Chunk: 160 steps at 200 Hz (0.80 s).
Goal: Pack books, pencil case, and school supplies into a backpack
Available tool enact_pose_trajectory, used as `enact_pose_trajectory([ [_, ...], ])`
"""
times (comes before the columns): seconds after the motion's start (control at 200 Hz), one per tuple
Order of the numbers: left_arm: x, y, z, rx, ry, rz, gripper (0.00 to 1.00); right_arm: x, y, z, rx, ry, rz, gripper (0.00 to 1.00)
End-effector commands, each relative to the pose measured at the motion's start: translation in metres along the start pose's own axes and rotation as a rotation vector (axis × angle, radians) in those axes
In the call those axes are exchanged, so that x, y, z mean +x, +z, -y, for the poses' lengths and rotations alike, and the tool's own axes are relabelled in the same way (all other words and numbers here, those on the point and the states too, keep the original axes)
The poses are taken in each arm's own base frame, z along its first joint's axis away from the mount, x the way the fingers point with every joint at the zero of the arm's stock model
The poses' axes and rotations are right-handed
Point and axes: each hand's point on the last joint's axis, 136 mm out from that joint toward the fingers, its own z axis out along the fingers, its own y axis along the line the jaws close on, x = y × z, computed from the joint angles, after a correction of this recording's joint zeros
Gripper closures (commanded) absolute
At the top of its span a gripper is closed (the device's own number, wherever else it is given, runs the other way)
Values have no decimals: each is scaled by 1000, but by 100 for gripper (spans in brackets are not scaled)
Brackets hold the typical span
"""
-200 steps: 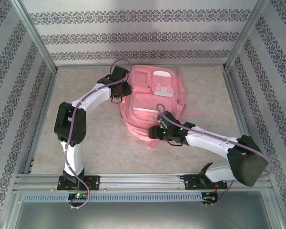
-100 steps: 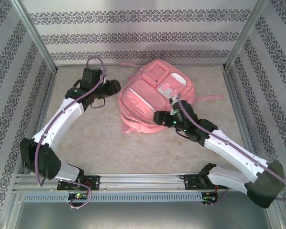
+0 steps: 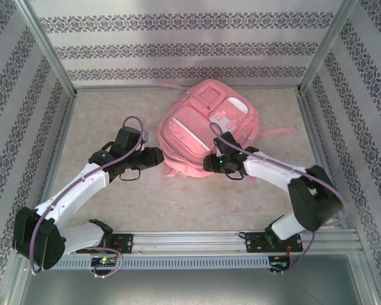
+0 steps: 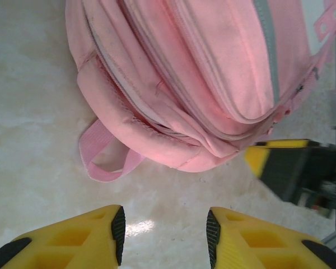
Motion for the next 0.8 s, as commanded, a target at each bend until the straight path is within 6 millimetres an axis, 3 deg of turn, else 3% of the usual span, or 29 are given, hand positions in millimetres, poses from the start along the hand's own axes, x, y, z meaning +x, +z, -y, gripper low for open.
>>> enact_pose_trajectory([
  [0.0,-5,-11,3,1,19,52,55,-19,7,-59,-149,-62,25,49],
  [0.35,-21,-34,-1,-42,37,121,53,-54,68,-164,-310,-147,-56,48],
  [0.425,-25,-38,-7,-67,42,136,53,-56,64,-196,-397,-200,-70,46],
  [0.505,-28,-39,-13,-88,53,135,53,-61,39,-219,-489,-236,-48,42],
  [0.58,-28,-38,-16,-105,75,121,53,-75,9,-219,-540,-230,14,41],
  [0.655,-27,-34,-18,-108,89,111,53,-90,-13,-203,-520,-201,72,40],
  [0.794,-24,-22,-18,-87,94,87,54,-119,-31,-167,-407,-193,125,43],
])
